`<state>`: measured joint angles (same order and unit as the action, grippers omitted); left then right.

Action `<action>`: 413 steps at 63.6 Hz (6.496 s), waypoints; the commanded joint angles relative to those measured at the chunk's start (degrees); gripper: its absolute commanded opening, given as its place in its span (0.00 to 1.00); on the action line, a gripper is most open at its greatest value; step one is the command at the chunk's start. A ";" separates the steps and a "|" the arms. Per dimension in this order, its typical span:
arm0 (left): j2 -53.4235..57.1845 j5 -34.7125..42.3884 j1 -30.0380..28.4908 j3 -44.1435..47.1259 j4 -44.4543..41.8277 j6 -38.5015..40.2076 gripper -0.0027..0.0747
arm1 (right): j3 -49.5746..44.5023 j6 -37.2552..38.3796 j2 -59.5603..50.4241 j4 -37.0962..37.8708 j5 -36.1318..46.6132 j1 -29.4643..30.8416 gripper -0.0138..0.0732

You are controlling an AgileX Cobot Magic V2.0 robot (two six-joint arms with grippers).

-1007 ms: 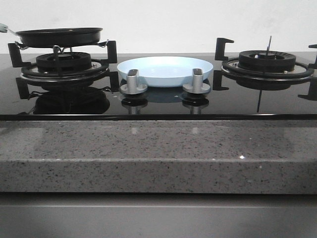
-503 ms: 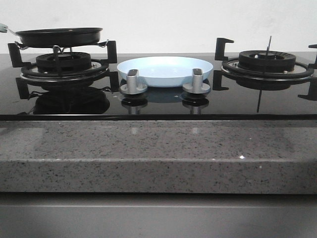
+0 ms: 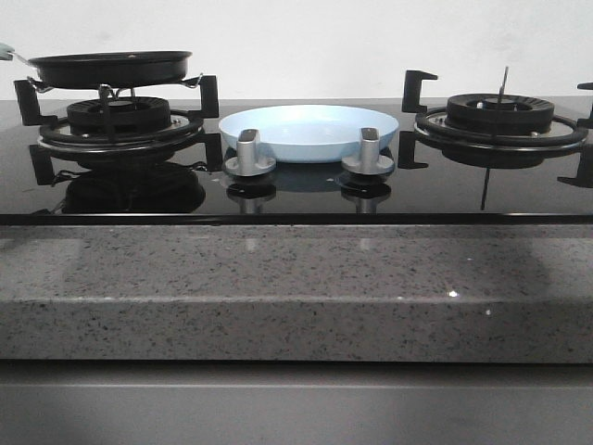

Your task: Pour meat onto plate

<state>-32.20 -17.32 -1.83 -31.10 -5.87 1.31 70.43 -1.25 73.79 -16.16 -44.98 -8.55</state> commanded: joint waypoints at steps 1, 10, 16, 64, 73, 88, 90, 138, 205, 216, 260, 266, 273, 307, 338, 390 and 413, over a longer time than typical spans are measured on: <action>-0.46 5.11 -0.04 -2.11 0.16 0.30 0.76 | 9.56 -0.49 5.43 -1.73 -3.20 -1.67 0.76; -0.46 5.11 -0.04 -2.11 0.16 0.30 0.76 | 22.40 -0.49 15.74 -1.88 -10.88 -4.06 0.76; -0.46 5.11 -0.04 -2.11 0.16 0.30 0.76 | 30.79 -0.43 22.53 -1.93 -15.71 -4.66 0.76; -0.46 5.11 -0.04 -2.11 0.16 0.30 0.76 | 52.88 -0.43 46.31 -0.11 -27.95 -4.60 0.75; -0.46 5.11 -0.04 -2.11 0.16 0.30 0.76 | 52.88 -0.43 46.32 0.01 -27.82 -4.60 0.75; -0.46 5.19 -0.04 -2.11 0.16 0.30 0.76 | 52.88 -0.43 46.57 -0.38 -29.07 -4.60 0.75; -0.46 5.19 -0.04 -2.11 0.16 0.30 0.76 | 52.88 -0.43 46.59 -0.59 -29.34 -4.60 0.75; -0.46 5.19 -0.04 -2.11 0.21 0.30 0.76 | 52.88 -0.43 46.98 -3.55 -31.70 -4.60 0.60; -0.46 5.19 -0.04 -2.11 0.21 0.30 0.76 | 55.22 1.25 46.36 -4.10 -31.85 -4.16 0.09; -0.46 5.19 -0.04 -2.11 0.21 0.30 0.76 | 55.41 1.25 43.45 -5.07 -31.97 -3.23 0.09; -1.24 5.38 -0.04 -2.11 0.21 0.30 0.76 | 32.74 -2.09 26.26 -6.33 -27.99 -4.70 0.09; -1.24 5.38 -0.04 -2.11 0.21 0.30 0.76 | 28.38 -2.14 25.19 -6.34 -23.54 -5.67 0.09; -1.24 5.38 -0.04 -2.11 0.21 0.30 0.76 | 25.24 -2.14 25.13 -6.39 -20.40 -6.14 0.09; -1.24 5.38 -0.04 -2.11 0.21 0.30 0.76 | 23.70 -2.14 25.13 -6.39 -18.41 -6.20 0.09; -3.30 -0.57 0.06 -5.27 15.02 0.39 0.76 | 23.70 -2.14 25.13 -6.39 -18.50 -6.20 0.09; -51.07 -19.69 -9.20 -44.43 47.02 -7.10 0.77 | 23.70 -2.14 25.13 -6.39 -18.50 -6.20 0.09; -59.53 -20.35 -9.67 -48.50 51.97 -7.20 0.77 | 23.70 -2.14 25.13 -6.39 -18.50 -6.20 0.09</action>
<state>-92.92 -39.47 -11.11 -77.45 42.66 -5.70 92.78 -2.80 102.36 -20.76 -64.72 -14.80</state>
